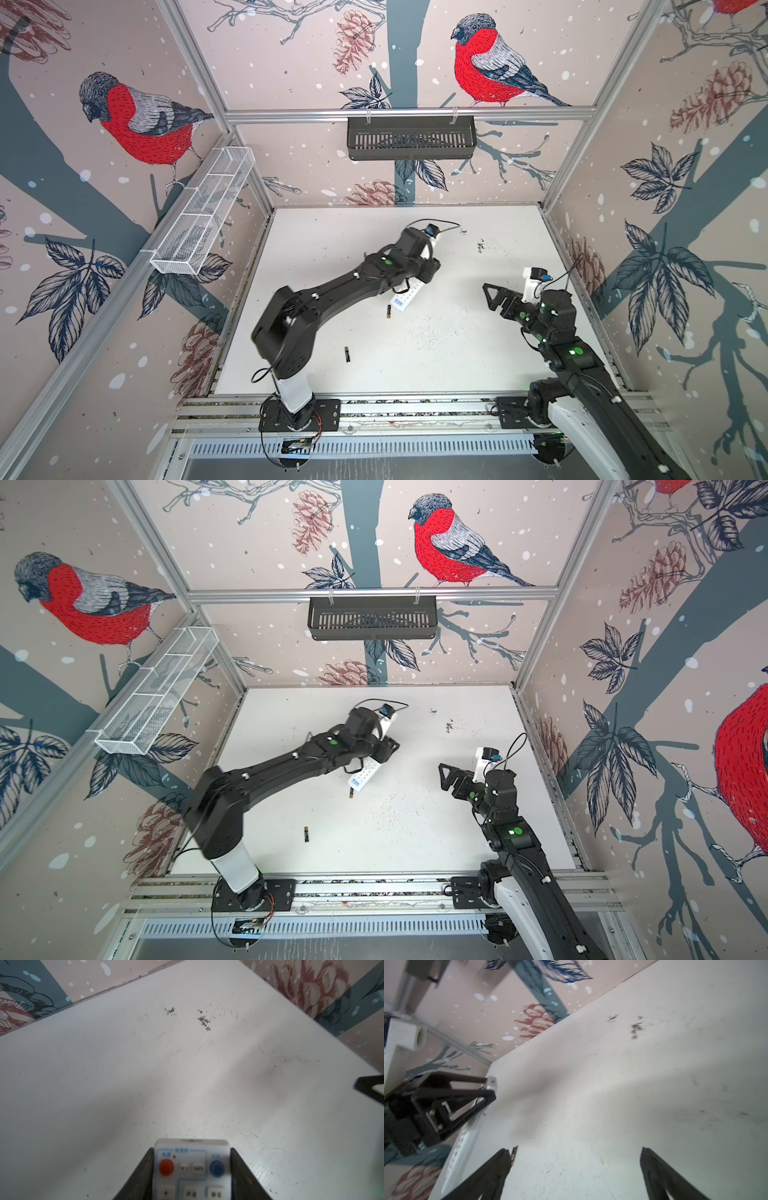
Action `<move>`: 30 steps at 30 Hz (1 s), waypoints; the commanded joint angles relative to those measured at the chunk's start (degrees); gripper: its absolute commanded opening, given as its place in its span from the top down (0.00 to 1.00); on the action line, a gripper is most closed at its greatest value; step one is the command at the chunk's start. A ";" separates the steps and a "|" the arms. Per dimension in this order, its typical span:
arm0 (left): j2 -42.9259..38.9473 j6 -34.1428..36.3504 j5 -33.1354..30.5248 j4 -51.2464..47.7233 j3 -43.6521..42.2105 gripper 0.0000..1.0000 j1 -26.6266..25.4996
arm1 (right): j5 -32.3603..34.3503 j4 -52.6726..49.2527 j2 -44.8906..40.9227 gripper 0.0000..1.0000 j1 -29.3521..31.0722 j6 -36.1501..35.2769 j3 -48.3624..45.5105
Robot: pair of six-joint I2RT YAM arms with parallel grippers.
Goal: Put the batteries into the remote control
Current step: 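Lift the remote upright with the left gripper while the right gripper approaches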
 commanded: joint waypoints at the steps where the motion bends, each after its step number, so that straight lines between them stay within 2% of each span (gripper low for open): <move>1: -7.57 -4.19 18.85 17.54 -7.84 0.64 3.59 | -12.19 19.37 2.34 0.01 6.11 -1.49 -0.70; 6: -18.85 -13.64 34.64 34.87 -19.62 0.64 10.82 | -15.36 26.75 13.03 0.01 19.98 -7.12 5.00; 9: -24.19 -19.91 40.11 45.38 -25.57 0.64 13.69 | -16.81 27.32 21.06 0.01 25.91 -10.61 10.50; 13: -29.43 -34.22 45.07 67.32 -33.81 0.63 18.03 | -16.43 30.24 29.28 0.01 30.98 -13.63 15.15; 19: -30.81 -47.12 47.58 84.44 -38.13 0.63 21.05 | -20.45 35.90 36.14 0.01 35.06 -15.02 19.80; 24: -27.40 -59.65 48.34 101.74 -39.42 0.63 22.52 | -21.74 37.72 42.37 0.01 37.27 -15.40 24.59; 28: -24.99 -64.38 47.52 109.39 -40.32 0.64 22.96 | -20.84 38.40 46.25 0.01 39.09 -15.63 28.14; 30: -24.54 -64.58 47.84 109.57 -40.28 0.65 22.93 | -20.40 39.06 48.03 0.00 39.54 -15.20 29.49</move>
